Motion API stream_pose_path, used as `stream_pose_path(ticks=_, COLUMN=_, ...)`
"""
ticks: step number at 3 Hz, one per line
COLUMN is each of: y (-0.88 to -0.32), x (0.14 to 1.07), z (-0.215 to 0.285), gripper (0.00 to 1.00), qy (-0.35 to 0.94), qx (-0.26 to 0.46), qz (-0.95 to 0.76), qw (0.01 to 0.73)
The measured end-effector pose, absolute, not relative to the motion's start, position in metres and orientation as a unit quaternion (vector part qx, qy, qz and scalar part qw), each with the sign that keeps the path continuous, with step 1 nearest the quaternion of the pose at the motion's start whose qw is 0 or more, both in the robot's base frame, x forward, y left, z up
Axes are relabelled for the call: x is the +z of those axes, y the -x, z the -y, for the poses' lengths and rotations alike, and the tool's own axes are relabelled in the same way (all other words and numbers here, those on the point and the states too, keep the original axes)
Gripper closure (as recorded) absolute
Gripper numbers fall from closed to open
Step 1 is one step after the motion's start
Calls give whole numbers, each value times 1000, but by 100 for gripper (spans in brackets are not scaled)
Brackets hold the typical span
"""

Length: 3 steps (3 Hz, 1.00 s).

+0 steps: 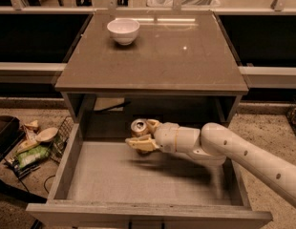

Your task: Place orange can into top drawer

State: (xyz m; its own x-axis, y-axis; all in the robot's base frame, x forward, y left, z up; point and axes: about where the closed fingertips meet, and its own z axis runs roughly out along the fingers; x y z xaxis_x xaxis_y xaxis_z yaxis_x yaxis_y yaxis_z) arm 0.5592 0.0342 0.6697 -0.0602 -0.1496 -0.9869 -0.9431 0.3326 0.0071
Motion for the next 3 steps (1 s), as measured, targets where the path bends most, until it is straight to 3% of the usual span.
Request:
stream_pose_path(ticks=1, y=-559, x=670, z=-36, gripper=0, qy=439, qx=377, qz=-623, qw=527)
stream_pose_path(ticks=3, y=-549, x=698, z=-24, gripper=0, qy=434, qx=370, qz=-630, qw=527)
